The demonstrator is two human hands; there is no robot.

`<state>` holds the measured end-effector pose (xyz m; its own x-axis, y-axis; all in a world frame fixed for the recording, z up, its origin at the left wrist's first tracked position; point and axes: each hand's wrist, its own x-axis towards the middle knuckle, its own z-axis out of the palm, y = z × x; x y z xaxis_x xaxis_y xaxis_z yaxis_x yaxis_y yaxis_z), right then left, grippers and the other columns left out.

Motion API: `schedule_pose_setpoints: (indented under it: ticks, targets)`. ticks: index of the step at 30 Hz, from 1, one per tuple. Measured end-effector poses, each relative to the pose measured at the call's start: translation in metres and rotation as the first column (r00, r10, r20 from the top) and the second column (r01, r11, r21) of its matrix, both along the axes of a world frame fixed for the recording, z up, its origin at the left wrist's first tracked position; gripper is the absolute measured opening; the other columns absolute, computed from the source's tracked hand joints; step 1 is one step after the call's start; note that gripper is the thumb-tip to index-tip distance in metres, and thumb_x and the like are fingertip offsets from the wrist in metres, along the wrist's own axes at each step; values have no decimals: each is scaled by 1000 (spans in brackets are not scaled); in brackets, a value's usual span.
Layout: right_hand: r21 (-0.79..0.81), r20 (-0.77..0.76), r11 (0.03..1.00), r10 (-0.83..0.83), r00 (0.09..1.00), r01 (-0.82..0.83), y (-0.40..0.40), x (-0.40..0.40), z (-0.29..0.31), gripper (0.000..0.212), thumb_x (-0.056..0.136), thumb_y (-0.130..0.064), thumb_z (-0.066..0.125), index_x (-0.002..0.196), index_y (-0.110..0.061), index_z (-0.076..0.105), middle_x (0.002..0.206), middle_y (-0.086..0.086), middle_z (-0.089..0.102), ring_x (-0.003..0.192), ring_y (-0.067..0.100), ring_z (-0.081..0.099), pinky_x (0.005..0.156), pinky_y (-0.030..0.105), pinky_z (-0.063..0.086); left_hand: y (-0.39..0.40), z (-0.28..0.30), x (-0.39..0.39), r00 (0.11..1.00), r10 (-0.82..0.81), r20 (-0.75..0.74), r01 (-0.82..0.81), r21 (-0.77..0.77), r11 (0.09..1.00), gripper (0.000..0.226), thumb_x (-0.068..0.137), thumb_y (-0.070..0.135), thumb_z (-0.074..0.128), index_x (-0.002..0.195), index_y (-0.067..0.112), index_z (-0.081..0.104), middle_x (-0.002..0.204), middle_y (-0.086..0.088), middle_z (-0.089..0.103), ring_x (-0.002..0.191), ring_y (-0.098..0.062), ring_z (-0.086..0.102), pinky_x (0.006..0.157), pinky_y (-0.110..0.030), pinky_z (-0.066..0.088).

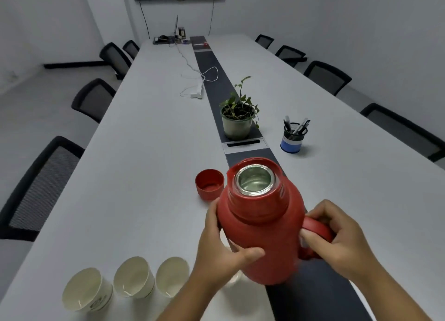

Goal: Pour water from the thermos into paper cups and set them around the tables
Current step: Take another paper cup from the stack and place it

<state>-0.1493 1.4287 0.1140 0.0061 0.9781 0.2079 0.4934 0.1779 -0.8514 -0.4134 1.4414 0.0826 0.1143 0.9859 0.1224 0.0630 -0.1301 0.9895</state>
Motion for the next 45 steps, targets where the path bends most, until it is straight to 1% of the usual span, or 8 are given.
schedule_pose_setpoints:
  ticks: [4,6,12,21,32,36,39,45]
  targets:
    - [53,-82,989,140,987,-136,65,-50,5,36,89,10,75,92,-23,60,84,3,66,69,29,68,62,45,63,40,8,-45,990,133,-47,-131,38,991,113,53,56,98,151,39,44,140,22,64,130,-1,62,109,-31,54]
    - [16,-111,975,220,969,-220,96,-79,1,27,92,4,74,94,-19,59,80,8,67,65,32,69,56,46,63,54,2,-74,976,208,-66,-206,29,978,114,51,51,100,150,40,45,138,22,65,128,-1,63,109,-36,54]
    - [-128,-88,892,425,901,-433,158,-151,-46,17,102,-12,67,106,-20,53,85,8,68,72,25,70,66,42,63,79,-34,-150,939,316,-137,-323,-35,946,110,54,28,103,147,46,47,137,19,68,127,-3,65,111,-44,53]
    - [-225,-158,837,474,866,-499,193,-207,-132,16,102,-7,67,107,-13,53,96,8,71,86,27,76,76,42,65,94,-87,-202,927,314,-207,-339,-98,936,117,54,19,103,150,44,42,139,22,65,130,1,62,112,-38,50]
    - [-246,-173,858,418,892,-450,198,-217,-157,16,99,-6,70,105,-11,56,98,11,72,87,28,77,82,48,66,92,-99,-202,890,333,-310,-383,-114,917,120,58,23,103,155,47,37,146,27,55,135,2,54,112,-34,47]
    - [-185,-18,903,393,920,-389,190,-197,-146,30,98,-24,74,124,-36,65,117,-18,72,111,1,68,100,34,55,75,-108,-182,779,480,-404,-547,-64,834,102,77,30,97,161,37,39,157,12,50,145,-14,50,117,-42,44]
    - [-122,-26,962,244,969,-246,163,-158,-138,35,99,-24,72,131,-35,64,124,-25,71,121,-4,64,104,30,51,51,-109,-153,722,569,-393,-612,20,790,75,90,24,89,153,33,49,154,10,51,146,-15,48,119,-43,43]
    - [-186,-51,982,8,999,-17,87,-50,-155,27,101,-18,74,122,-34,69,117,-22,74,118,1,66,104,37,54,19,-109,-63,864,374,-338,-326,192,926,47,94,15,78,136,31,65,140,23,59,135,0,54,114,-26,43]
